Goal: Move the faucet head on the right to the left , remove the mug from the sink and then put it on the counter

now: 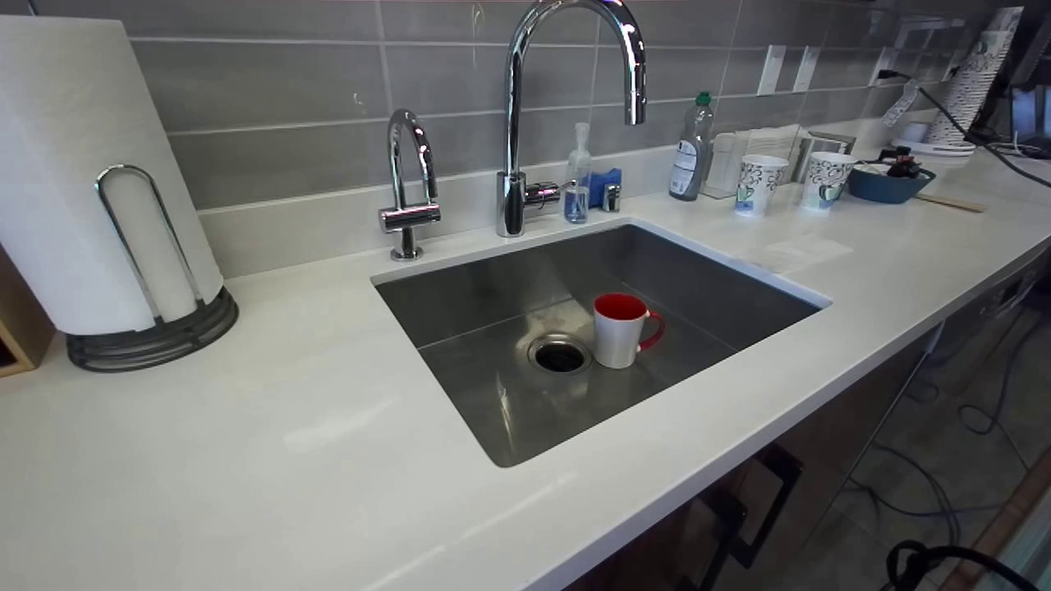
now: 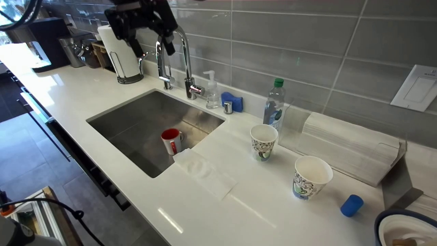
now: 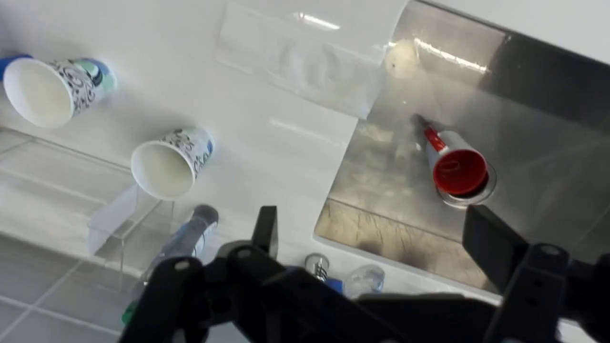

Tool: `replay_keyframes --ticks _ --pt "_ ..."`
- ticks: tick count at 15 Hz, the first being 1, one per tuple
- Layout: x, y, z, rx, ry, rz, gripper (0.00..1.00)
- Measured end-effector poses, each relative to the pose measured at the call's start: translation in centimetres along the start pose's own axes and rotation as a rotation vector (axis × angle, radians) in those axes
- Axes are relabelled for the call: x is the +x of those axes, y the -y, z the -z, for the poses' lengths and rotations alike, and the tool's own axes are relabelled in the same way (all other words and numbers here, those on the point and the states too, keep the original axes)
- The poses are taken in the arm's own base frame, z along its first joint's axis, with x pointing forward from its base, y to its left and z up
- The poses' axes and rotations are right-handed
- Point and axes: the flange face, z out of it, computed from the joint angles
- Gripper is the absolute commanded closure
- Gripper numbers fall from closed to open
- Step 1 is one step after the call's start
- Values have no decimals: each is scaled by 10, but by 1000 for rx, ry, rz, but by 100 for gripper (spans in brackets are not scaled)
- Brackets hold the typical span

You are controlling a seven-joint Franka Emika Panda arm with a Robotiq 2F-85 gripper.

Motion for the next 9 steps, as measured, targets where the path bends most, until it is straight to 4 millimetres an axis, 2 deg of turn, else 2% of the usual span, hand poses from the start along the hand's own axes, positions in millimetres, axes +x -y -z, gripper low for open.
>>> replay_keyframes --ticks 3,6,7,8,9 --pt "38 5 14 38 -50 10 0" --pt "74 14 13 104 -87 19 0" --pt "85 18 9 122 -95 19 24" --pt "95 20 6 137 -102 17 26" --pt "105 21 1 149 -108 15 34"
